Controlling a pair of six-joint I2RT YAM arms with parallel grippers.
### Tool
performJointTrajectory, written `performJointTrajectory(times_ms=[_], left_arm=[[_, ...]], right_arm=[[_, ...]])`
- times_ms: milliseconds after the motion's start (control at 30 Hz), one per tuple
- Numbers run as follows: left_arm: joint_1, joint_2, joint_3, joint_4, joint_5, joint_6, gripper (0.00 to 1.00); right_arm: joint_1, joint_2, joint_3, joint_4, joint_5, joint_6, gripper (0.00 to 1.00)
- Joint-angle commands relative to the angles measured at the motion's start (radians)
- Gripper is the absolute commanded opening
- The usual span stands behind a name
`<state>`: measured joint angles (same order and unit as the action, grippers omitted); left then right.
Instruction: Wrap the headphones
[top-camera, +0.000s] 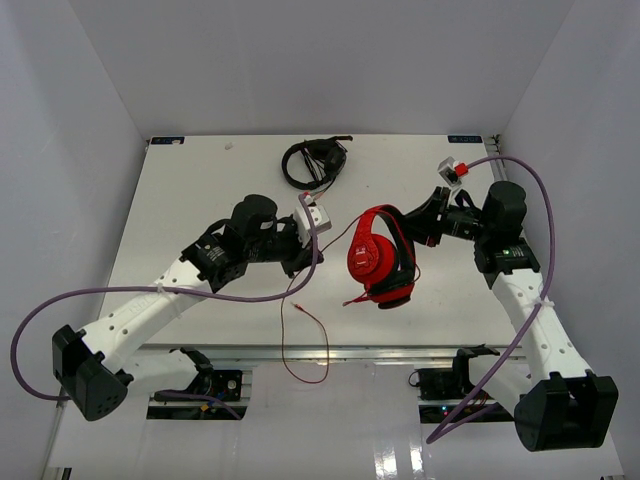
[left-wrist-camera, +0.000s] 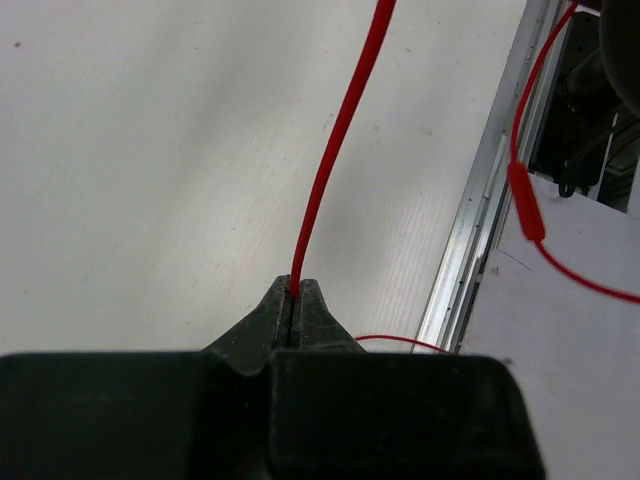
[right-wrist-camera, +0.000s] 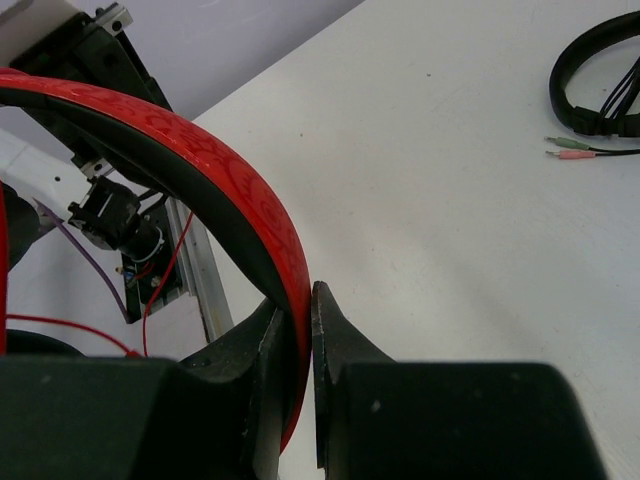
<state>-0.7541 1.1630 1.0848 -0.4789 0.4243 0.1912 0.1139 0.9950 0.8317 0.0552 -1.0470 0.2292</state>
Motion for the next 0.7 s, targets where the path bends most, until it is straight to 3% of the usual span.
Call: performJointTrajectory(times_ms=[0, 300, 667], left_arm=[[0.01, -0.05, -0.051, 0.142, 0.051, -0.052, 0.0], [0.01, 0.017, -0.143, 0.378, 0.117, -0.135, 0.0], [0.01, 0.01, -0.272, 0.624, 0.091, -0.226, 0.0]], right_arm=[[-0.008, 0.007, 0.069, 0.037, -0.02, 0.086, 0.08], [-0.008, 0.006, 0.112, 0.061, 0.024, 0.176, 0.08], [-0.01, 0.022, 0.149, 0.076, 0.14, 0.286, 0.08]])
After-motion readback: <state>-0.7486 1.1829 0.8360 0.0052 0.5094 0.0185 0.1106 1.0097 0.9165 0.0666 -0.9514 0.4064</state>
